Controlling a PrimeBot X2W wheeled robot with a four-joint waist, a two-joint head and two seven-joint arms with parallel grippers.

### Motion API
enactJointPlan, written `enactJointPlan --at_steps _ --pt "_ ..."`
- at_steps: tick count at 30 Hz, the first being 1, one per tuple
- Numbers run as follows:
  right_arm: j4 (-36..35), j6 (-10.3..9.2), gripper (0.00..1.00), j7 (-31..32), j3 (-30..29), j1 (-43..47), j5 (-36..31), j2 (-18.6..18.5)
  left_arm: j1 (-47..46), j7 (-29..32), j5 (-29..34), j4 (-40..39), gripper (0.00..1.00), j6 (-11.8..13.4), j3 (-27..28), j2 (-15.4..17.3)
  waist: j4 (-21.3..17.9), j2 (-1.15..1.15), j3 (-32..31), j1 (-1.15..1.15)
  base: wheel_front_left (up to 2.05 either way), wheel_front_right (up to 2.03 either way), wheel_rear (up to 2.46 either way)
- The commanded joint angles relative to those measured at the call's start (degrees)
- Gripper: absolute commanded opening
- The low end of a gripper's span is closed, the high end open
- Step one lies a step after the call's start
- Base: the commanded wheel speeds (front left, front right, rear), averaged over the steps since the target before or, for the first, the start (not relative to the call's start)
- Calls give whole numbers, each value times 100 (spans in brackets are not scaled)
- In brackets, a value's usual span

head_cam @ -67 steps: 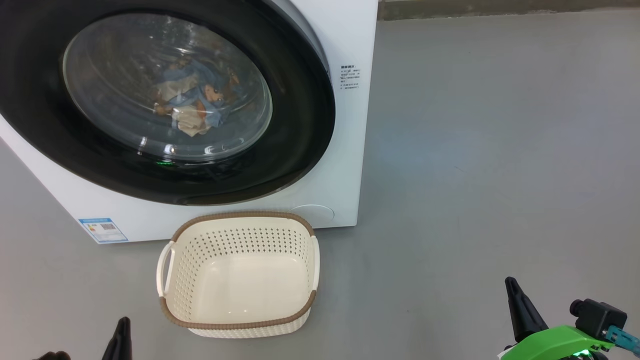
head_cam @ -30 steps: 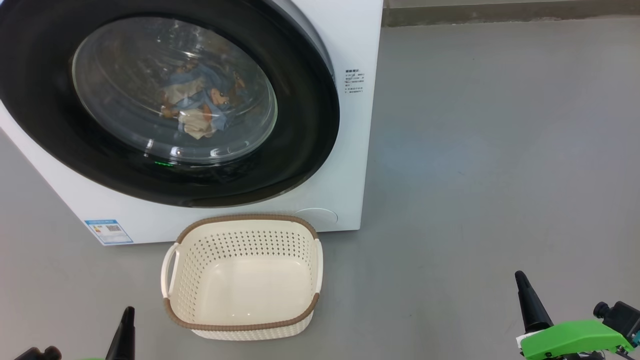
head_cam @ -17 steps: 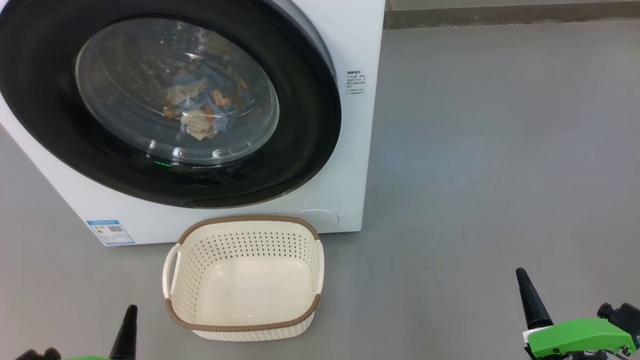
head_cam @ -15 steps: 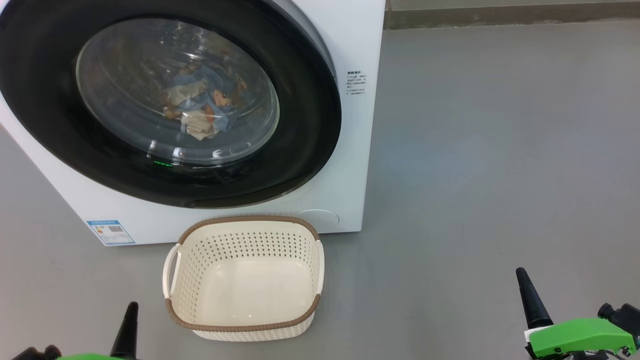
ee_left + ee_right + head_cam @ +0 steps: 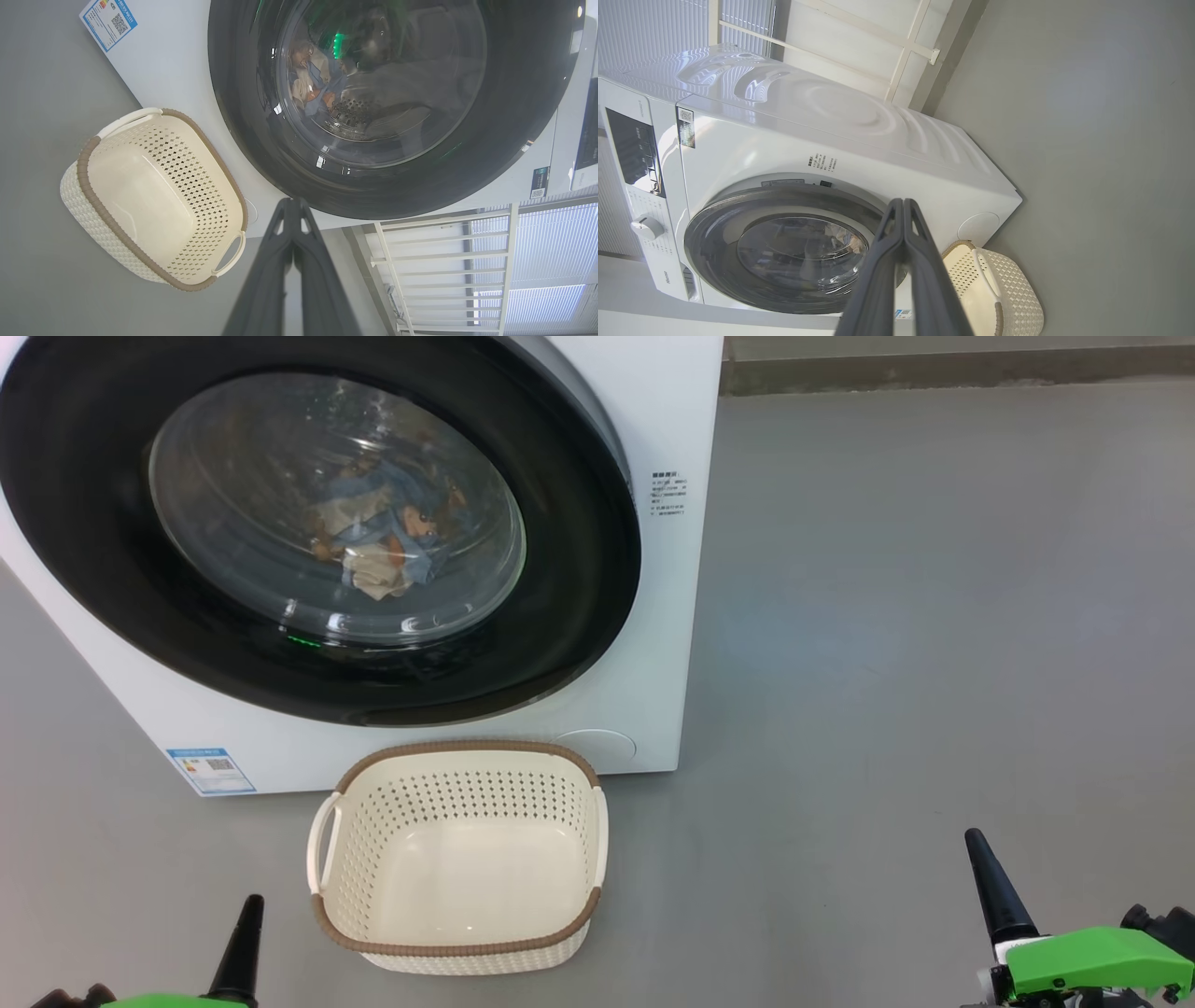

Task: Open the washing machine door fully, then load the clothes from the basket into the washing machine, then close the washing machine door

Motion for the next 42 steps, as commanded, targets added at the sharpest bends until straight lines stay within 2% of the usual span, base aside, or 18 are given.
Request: enactJointPlan --at_steps 1,29,42 --pt "-184 -4 0 52 62 -220 179 -15 -297 47 -163 -167 0 -13 185 53 2 0 -3 0 0 0 0" --pt "-405 -8 0 543 -6 -256 2005 26 -486 536 -1693 -208 0 -15 403 -150 56 0 -68 0 0 0 0" --pt "-409 -8 0 551 -7 -257 2035 27 -489 544 -1717 -210 0 -15 407 -154 57 0 -69 0 0 0 0"
